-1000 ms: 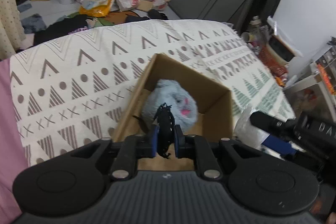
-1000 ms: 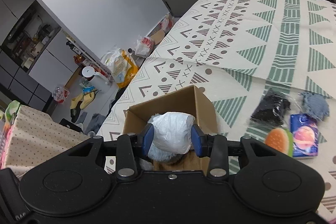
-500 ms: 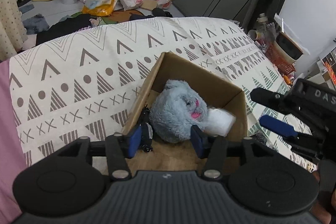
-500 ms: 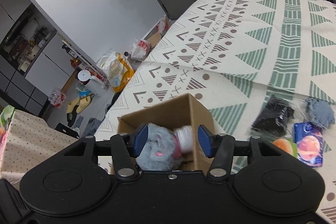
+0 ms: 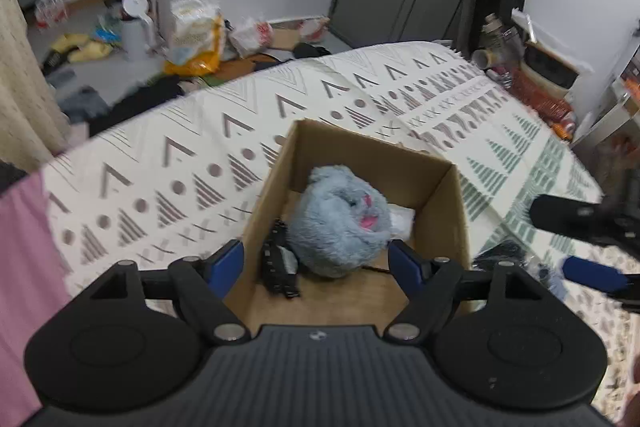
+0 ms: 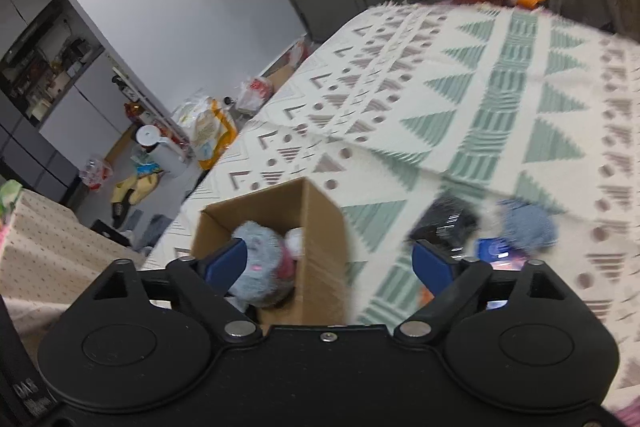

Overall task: Organize soft objects
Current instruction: 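Open both grippers to release the black plush and white packet into the box, then move both grippers back toward the burger plush and card pack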

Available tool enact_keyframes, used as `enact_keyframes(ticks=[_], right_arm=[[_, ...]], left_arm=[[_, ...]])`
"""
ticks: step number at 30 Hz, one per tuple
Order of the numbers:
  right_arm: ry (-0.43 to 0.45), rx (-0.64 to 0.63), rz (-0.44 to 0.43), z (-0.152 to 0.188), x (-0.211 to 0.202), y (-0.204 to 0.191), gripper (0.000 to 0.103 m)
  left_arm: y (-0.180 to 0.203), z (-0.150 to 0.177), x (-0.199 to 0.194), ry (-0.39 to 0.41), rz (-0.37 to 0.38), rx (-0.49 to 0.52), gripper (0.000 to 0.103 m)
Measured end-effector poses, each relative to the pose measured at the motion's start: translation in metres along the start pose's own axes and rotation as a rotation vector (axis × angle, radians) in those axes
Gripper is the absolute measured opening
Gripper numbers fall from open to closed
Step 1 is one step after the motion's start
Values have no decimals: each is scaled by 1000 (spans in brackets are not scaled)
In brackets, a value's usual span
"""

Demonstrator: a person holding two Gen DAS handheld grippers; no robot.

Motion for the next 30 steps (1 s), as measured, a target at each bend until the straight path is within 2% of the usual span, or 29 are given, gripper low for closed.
enact_keyframes(ticks=[2, 6, 8, 12, 14, 20, 24, 30], right_arm=[[-1, 0, 6, 1, -9, 11, 92], [17, -23, 9, 1, -29, 25, 96], [27, -30, 1, -2, -39, 30, 103], [40, -69, -4, -3, -55, 42, 103], [42, -71, -2, -3, -57, 47, 103], [77, -4, -39, 4, -61, 75, 103], [80, 27, -64, 7, -62, 90, 103], [67, 43, -77, 13, -59, 109, 103]], left_arm=[[2, 0, -7, 18, -13, 17, 85], [11, 2, -17, 20, -16, 41, 87], [16, 3, -22, 24, -17, 52, 89], [30, 6, -30, 20, -30, 95, 90], [38, 7, -36, 15, -9, 101, 91], [59, 13, -48, 22, 21, 114, 103], [74, 20, -50, 2, 52, 117, 103], [97, 25, -55, 19, 67, 142, 103]])
Point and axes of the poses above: each gripper's, at about its wrist camera, not at the fingertips, and x roughly the way its jaws point, y to its right, z to its underside, the point moved 10 cm from there along x, roughly the way its jaws point, and after that the axes turned 14 degrees about -x, right-handed, at the moved point
